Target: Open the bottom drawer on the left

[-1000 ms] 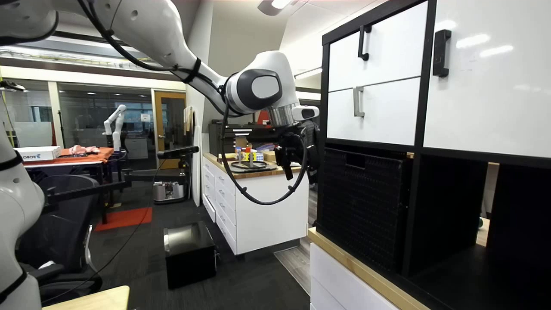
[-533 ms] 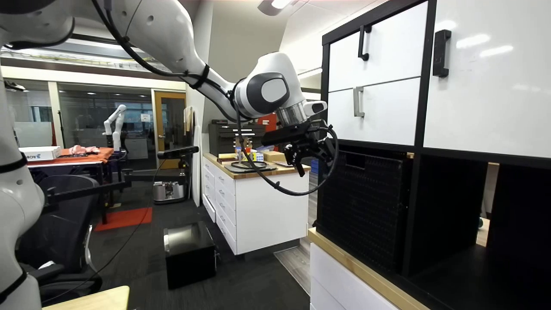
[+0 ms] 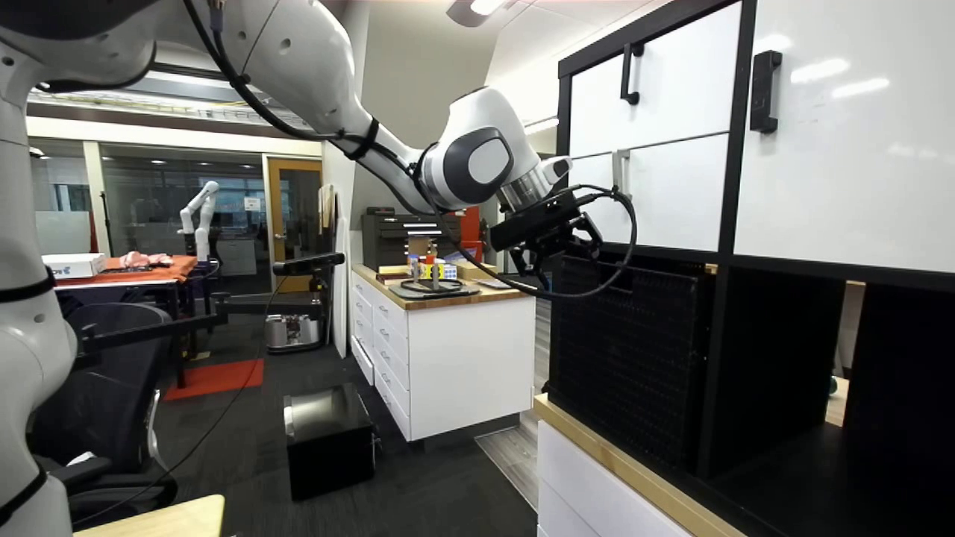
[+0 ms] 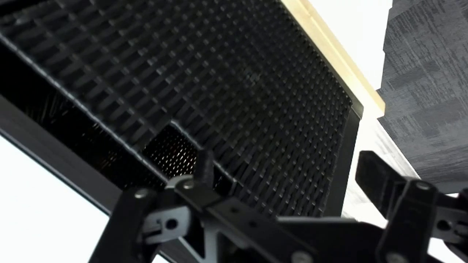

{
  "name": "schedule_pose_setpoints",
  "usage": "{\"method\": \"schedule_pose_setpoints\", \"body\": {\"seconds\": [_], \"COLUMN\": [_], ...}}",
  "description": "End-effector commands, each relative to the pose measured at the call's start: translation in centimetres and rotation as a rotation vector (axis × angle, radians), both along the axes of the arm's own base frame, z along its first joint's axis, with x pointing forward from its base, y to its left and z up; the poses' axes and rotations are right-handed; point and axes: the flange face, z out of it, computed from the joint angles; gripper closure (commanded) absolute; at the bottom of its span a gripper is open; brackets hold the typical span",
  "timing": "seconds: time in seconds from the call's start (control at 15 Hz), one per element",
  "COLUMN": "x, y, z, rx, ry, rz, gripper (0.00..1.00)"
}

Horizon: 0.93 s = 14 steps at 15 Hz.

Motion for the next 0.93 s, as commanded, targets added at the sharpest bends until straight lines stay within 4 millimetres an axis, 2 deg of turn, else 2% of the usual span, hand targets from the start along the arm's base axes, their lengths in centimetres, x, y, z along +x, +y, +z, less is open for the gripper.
{"method": "schedule_pose_setpoints", "body": {"seconds": [0.0,0.4,0.87], "x": [0.60,0.63,1.08], "y": [0.63,1.45,1.10], "z": [-0.03,-0.31,-0.53], "rx": [-0.095,-0.260,-0.327], "ry": [-0.074,-0.160,-0.211], "rz": [0.156,0.368,0.437], "gripper": [0.00,0.00,0.00]}}
